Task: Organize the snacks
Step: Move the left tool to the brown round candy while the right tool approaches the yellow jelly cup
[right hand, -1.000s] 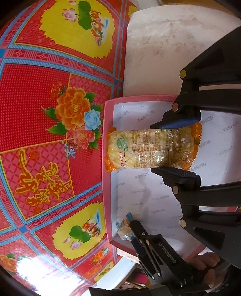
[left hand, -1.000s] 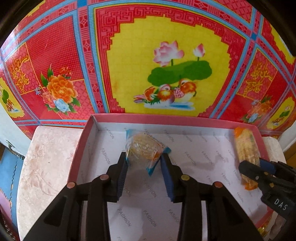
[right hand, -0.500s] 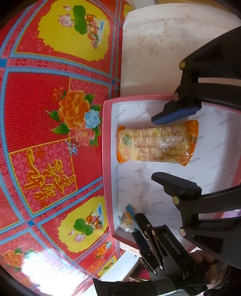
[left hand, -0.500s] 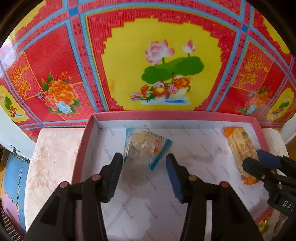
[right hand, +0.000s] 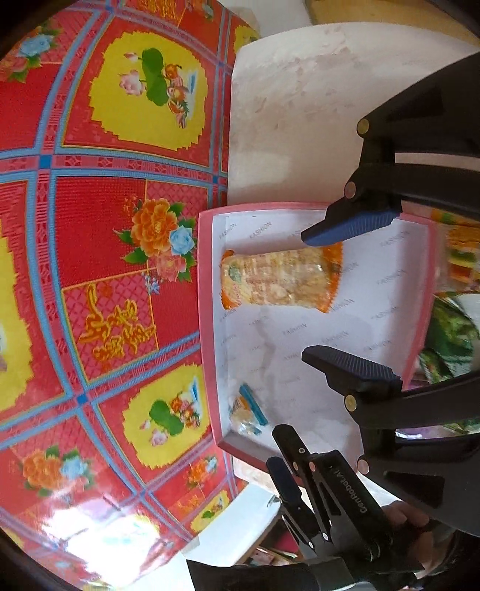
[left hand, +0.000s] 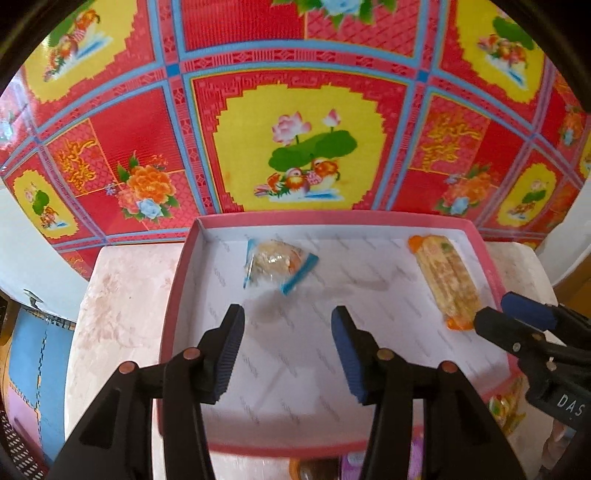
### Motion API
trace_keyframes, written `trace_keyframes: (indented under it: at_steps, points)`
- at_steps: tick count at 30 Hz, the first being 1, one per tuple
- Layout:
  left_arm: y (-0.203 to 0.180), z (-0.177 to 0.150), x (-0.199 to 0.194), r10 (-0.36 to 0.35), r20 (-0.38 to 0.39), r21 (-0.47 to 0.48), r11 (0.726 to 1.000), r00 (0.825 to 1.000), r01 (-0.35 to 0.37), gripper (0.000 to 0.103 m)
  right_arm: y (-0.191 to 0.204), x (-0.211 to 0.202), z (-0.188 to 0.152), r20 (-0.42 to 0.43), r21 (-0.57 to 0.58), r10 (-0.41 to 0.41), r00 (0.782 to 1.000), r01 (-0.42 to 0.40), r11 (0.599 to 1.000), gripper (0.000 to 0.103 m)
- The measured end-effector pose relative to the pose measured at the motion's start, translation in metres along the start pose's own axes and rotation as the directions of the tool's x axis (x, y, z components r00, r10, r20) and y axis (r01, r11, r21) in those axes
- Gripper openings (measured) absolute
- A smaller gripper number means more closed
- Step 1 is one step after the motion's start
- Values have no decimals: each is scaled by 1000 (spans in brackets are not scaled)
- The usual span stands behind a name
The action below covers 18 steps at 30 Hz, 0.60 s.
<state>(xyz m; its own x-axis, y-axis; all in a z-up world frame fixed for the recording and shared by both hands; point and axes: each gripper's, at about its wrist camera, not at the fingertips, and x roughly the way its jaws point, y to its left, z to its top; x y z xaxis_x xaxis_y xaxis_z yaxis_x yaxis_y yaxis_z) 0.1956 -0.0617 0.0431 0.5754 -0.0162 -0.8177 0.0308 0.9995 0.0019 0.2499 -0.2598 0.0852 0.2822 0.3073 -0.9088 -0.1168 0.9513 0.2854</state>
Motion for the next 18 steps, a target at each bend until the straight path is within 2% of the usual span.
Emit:
trace_keyframes:
  at_steps: [12,18]
  points:
    - [7,-24,-44,-19,0,-27,999,1000,19,52,16,-38,-27,38,-6,16,999,-16,1000,58]
    - [25,-37,-46,-27,-7,-44,999,1000,27,52,14,-47,-42,37,19,-1,999,0,1000,58]
